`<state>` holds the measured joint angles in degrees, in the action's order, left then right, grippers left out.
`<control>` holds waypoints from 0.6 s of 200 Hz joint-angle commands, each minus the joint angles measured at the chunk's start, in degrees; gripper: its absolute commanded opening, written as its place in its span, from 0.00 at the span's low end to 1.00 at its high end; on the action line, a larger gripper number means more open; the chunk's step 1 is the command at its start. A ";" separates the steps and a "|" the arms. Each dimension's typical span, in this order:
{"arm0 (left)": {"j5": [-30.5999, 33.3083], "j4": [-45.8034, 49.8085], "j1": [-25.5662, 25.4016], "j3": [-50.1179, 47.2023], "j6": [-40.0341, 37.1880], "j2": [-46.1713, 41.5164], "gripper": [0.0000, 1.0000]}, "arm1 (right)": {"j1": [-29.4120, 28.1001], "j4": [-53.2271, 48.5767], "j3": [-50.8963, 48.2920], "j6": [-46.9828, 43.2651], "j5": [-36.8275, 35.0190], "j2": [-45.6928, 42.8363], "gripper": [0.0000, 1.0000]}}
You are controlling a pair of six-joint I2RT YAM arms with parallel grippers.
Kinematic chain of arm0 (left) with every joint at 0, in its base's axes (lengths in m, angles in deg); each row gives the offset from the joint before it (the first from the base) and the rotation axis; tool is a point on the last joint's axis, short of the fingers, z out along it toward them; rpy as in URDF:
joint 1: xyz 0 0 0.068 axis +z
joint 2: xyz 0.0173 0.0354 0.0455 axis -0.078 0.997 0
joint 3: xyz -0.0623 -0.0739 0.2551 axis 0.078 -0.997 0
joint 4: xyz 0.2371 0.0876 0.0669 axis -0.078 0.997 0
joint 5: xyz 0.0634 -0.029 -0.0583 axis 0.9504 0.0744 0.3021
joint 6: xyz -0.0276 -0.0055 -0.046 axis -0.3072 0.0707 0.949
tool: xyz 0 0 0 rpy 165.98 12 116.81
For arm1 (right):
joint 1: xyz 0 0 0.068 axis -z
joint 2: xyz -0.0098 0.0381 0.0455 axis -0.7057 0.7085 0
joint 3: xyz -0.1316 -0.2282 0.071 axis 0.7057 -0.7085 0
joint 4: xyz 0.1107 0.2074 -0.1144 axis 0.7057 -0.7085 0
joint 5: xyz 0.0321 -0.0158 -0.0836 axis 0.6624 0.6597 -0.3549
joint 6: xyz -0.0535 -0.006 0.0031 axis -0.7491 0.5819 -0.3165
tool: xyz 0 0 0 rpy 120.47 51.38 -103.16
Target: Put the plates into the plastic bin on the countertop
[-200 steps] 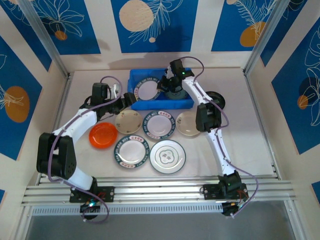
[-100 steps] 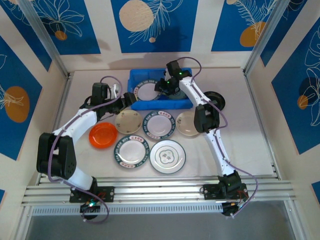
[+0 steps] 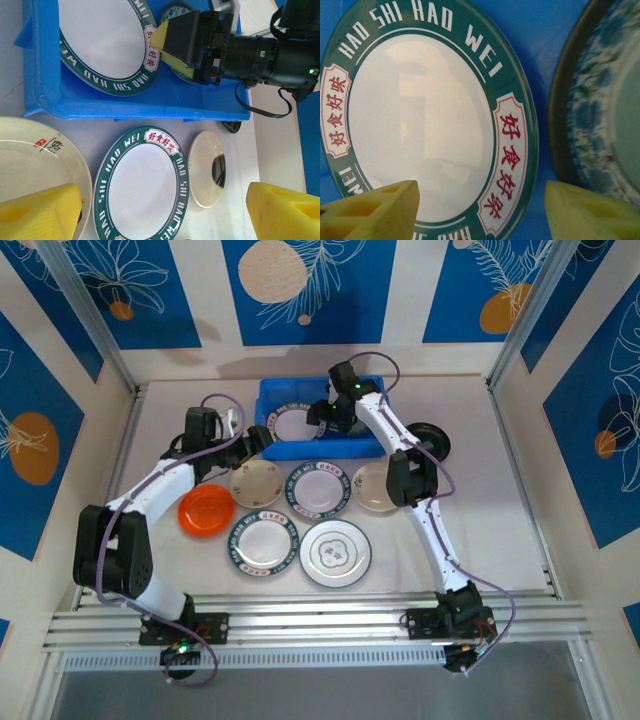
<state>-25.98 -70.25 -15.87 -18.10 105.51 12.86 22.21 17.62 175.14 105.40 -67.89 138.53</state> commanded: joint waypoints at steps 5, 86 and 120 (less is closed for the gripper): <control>0.86 -0.24 -0.38 0.24 -0.61 -0.42 0.85 | -0.36 -2.45 -0.19 -3.35 -3.12 -6.60 0.68; 5.35 6.49 -0.71 3.34 -5.60 -2.24 0.86 | 0.26 -1.01 -5.22 -4.17 -3.12 -15.95 0.68; 9.76 11.94 -2.23 4.46 -9.33 -4.82 0.86 | 1.55 5.32 -18.90 -3.59 -1.44 -27.93 0.68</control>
<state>-20.21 -63.56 -16.66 -15.98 100.53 11.66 22.64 18.17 164.60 102.32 -70.47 121.13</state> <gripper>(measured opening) 0.857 0.682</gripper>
